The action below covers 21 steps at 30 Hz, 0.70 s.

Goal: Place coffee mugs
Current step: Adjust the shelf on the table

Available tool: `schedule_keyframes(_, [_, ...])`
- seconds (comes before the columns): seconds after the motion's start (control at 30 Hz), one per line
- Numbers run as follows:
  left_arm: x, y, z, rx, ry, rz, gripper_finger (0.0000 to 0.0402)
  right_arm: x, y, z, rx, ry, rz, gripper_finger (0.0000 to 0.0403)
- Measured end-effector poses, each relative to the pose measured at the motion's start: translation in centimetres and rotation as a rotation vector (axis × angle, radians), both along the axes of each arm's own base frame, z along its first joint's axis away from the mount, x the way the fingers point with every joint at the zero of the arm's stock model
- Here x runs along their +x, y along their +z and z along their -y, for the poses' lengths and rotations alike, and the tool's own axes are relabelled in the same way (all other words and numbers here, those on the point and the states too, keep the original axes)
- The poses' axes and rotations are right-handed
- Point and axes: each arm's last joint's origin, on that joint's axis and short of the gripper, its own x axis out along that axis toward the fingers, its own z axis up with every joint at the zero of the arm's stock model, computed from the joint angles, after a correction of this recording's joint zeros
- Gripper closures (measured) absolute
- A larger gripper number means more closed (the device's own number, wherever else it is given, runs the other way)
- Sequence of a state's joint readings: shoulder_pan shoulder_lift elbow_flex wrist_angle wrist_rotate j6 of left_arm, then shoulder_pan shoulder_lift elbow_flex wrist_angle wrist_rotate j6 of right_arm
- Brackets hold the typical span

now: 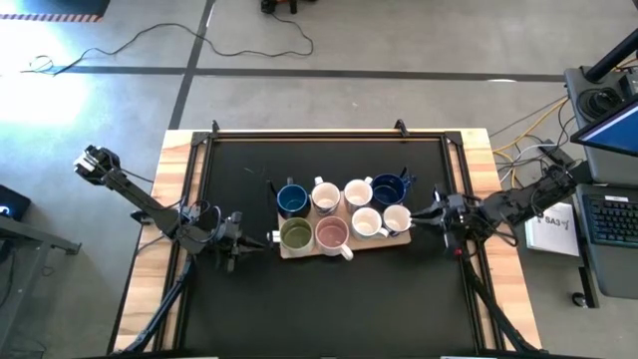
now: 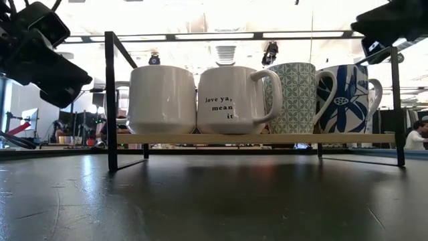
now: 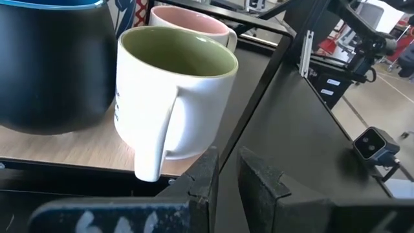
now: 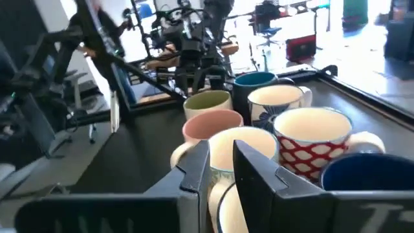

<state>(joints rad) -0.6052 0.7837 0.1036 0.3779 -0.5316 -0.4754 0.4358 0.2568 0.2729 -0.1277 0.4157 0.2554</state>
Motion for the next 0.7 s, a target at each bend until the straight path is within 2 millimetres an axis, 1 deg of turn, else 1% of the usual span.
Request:
schedule_keyframes(0.13, [0.0,0.0,0.0,0.015,-0.004,0.001,0.0364,0.0,-0.7,-0.4,-0.033,0.129,-0.016,0.0344])
schedule_keyframes(0.27, [0.0,0.0,0.0,0.017,-0.005,0.001,0.0364,0.1,-1.6,-0.6,0.014,0.187,-0.030,0.0344])
schedule_keyframes(0.47, [0.0,0.0,0.0,0.018,-0.001,0.002,0.0364,0.4,-3.1,-1.2,0.011,0.343,0.028,0.0344])
schedule_keyframes(0.7, [0.0,0.0,0.0,0.019,0.001,0.002,0.0364,0.6,-4.7,-1.4,-0.003,0.387,0.126,0.0344])
